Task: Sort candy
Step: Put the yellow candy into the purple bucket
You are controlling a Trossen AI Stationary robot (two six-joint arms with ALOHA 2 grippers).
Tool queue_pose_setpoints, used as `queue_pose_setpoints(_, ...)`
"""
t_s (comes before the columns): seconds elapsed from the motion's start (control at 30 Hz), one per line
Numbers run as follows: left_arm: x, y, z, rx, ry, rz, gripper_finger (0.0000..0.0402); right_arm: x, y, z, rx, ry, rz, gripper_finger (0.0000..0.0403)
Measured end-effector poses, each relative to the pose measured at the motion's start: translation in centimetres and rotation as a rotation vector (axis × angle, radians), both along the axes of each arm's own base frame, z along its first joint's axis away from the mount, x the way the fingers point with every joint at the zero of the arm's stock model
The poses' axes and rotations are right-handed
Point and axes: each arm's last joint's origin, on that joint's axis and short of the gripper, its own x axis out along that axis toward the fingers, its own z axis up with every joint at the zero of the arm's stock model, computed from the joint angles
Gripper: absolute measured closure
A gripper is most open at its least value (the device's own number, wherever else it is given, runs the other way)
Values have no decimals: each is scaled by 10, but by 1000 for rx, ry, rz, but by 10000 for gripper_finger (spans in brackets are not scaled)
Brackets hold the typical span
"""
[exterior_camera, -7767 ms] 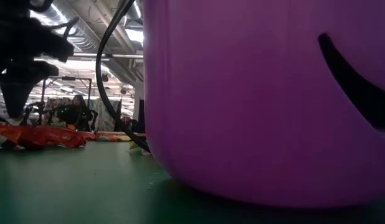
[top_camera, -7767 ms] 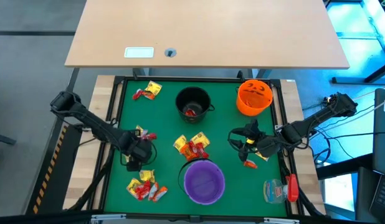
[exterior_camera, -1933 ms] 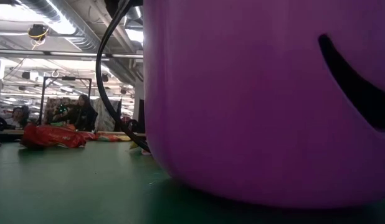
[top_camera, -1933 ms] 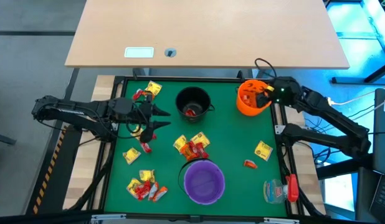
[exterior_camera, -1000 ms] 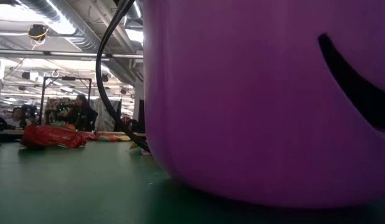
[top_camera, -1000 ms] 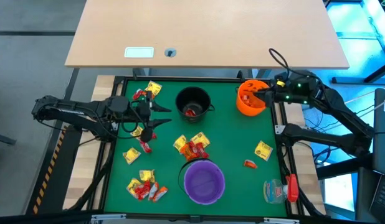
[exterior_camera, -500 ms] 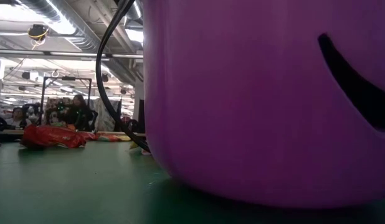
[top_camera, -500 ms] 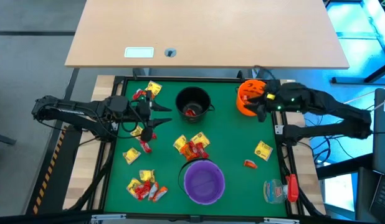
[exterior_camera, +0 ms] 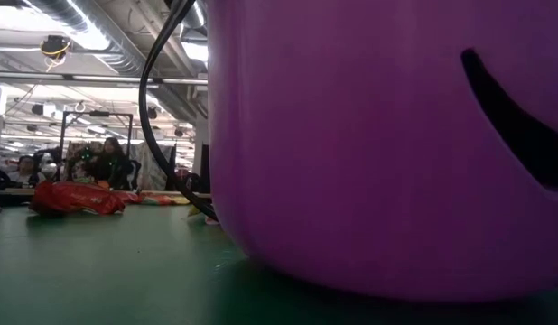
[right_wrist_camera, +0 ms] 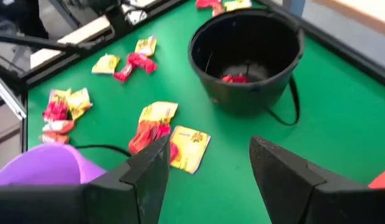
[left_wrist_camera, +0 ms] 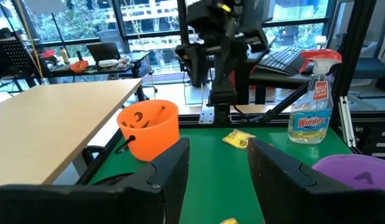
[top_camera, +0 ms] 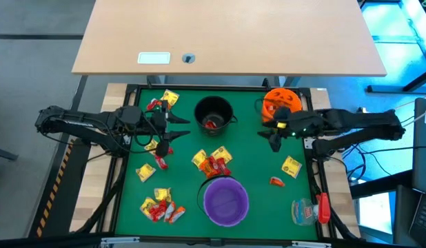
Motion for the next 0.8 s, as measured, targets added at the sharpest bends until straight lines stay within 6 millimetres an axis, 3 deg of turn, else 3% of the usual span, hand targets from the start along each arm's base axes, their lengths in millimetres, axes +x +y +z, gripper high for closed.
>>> queue_pose_setpoints(0.5, 10, -1, -9, -2, 44, -3, 248, 18, 24, -15, -31, 60, 31, 187)
queue_pose_setpoints(0.8, 11, -1, -10, -5, 49, -3, 248, 22, 26, -14, -8, 31, 28, 187)
